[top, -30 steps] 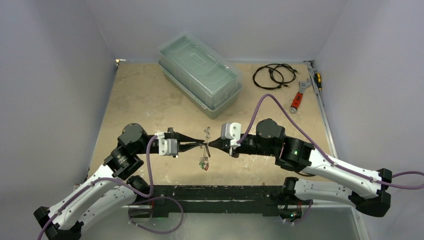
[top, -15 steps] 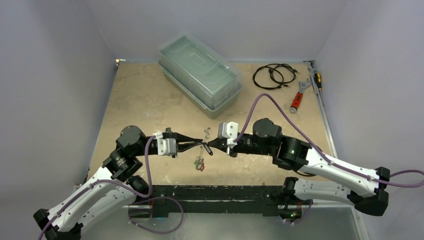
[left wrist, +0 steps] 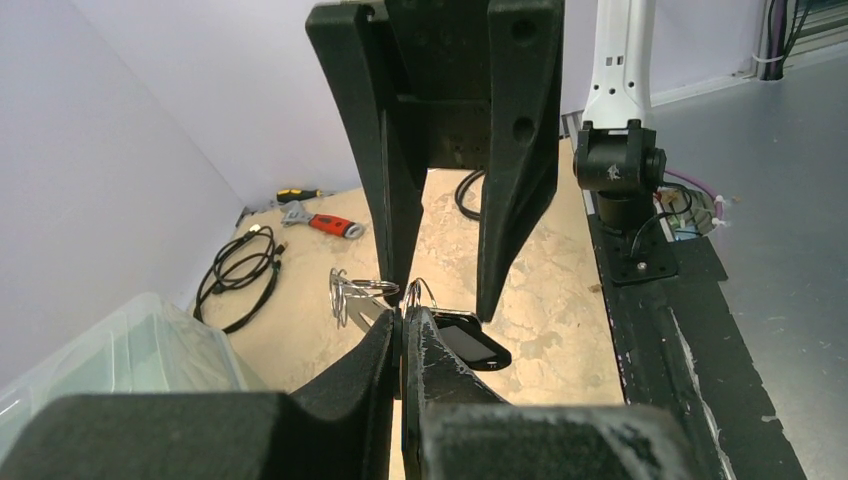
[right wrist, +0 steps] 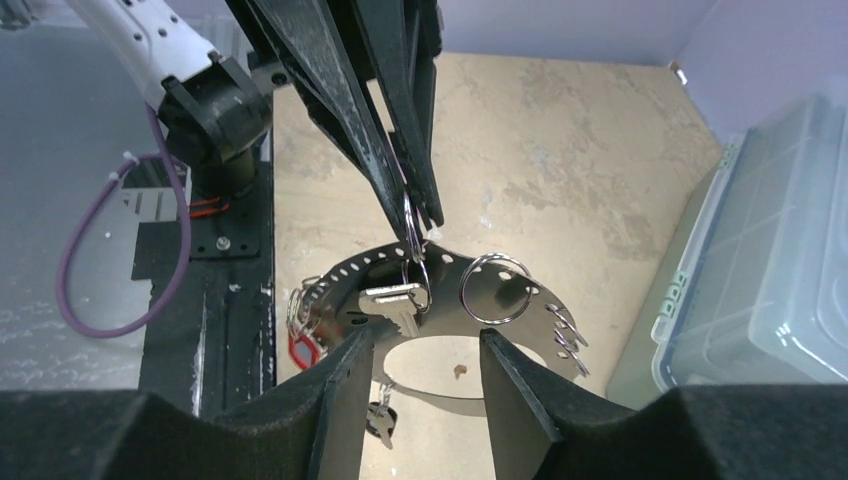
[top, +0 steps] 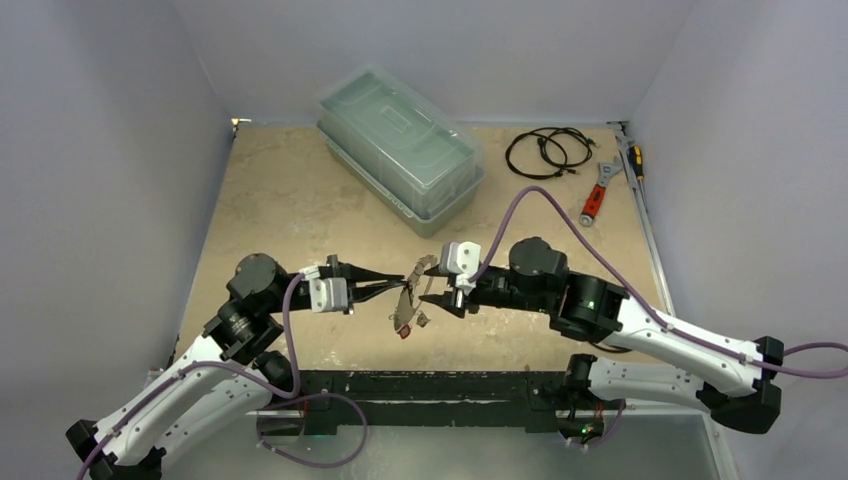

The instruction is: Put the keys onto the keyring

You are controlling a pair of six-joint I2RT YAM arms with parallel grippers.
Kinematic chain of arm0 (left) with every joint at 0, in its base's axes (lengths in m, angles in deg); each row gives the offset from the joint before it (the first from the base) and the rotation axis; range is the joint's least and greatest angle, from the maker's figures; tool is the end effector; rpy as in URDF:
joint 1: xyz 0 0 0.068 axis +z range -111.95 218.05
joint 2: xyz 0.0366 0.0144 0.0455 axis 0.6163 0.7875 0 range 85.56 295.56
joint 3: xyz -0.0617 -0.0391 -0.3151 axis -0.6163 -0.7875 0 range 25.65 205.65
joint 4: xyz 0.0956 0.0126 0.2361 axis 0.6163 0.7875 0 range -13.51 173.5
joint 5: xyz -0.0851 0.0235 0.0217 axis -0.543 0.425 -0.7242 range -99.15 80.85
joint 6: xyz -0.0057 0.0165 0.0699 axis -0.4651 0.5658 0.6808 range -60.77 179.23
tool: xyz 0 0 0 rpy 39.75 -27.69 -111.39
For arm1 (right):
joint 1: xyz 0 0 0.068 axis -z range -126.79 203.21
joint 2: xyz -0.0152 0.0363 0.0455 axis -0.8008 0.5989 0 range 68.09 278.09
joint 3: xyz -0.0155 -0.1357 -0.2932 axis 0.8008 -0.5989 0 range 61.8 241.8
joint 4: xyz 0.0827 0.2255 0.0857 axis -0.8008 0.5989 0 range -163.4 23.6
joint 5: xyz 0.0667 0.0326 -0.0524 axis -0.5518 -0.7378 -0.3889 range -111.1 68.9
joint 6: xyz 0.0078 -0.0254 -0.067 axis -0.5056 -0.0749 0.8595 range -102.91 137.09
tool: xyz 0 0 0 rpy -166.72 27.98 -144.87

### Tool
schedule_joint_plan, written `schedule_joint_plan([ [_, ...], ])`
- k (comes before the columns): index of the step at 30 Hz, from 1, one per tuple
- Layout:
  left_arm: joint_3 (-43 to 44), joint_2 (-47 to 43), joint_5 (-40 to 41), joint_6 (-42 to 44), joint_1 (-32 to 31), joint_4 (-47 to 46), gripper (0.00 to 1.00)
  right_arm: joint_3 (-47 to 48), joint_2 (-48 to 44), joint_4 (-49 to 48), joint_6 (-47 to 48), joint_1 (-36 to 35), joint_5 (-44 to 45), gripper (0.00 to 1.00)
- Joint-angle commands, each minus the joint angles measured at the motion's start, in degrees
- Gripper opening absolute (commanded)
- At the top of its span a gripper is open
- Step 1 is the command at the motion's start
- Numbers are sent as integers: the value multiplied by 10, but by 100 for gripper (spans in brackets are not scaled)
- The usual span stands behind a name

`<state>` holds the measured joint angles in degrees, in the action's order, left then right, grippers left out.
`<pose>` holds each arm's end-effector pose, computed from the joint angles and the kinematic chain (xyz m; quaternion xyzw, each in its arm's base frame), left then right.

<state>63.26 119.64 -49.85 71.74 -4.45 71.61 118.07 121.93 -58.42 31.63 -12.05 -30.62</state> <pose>0.0549 -0.1030 0.3825 0.5164 0.4217 -0.4032 0.6269 0.0741 0.1844 0.4098 -0.5386 0.5632 0.3254 0.5356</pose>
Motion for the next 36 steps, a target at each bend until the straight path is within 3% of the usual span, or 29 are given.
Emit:
schedule_joint_plan([
  [1, 13, 2, -10, -4, 2, -31, 0, 5, -34, -40, 0, -2, 13, 47],
  [8, 14, 6, -16, -4, 2, -30, 0, -12, -63, -80, -1, -2, -3, 45],
  [18, 15, 7, -19, -5, 2, -31, 0, -7, -25, -92, 5, -2, -13, 35],
  [36, 13, 7, -19, -7, 2, -34, 0, -5, -1, -98, 11, -2, -32, 30],
])
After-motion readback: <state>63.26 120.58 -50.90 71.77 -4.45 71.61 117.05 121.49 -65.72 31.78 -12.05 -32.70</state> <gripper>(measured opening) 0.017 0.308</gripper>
